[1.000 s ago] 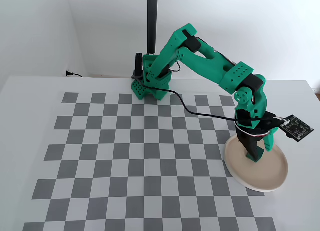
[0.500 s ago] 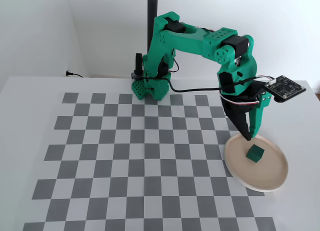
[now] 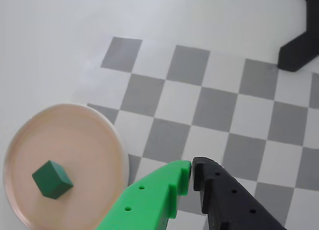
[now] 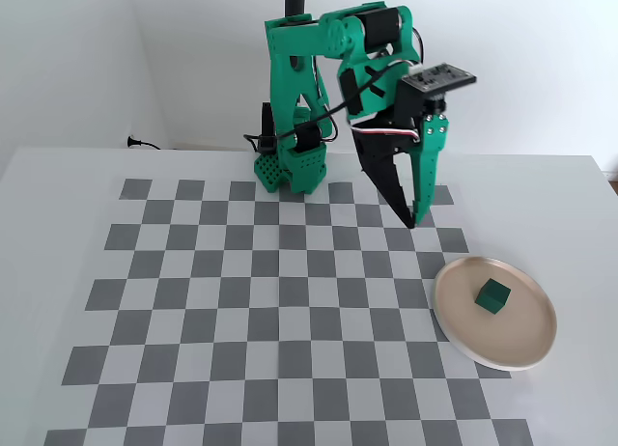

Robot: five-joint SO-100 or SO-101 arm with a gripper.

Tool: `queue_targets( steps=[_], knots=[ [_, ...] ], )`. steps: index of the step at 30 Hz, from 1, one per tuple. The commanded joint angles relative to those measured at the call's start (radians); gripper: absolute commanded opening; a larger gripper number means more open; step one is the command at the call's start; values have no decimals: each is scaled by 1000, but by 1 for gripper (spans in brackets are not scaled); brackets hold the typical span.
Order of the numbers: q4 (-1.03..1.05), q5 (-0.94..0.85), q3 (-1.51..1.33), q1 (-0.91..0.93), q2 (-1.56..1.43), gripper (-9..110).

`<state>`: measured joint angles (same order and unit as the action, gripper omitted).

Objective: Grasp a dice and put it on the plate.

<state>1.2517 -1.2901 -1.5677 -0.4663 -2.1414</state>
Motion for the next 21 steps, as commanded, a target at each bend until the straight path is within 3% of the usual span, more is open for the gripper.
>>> queue_targets(
  steps=[1, 12, 21],
  knots=[
    [-11, 3, -61, 48, -199, -4],
    [-179, 63, -558, 227, -629, -4],
    [-279, 181, -778, 307, -739, -4]
  ],
)
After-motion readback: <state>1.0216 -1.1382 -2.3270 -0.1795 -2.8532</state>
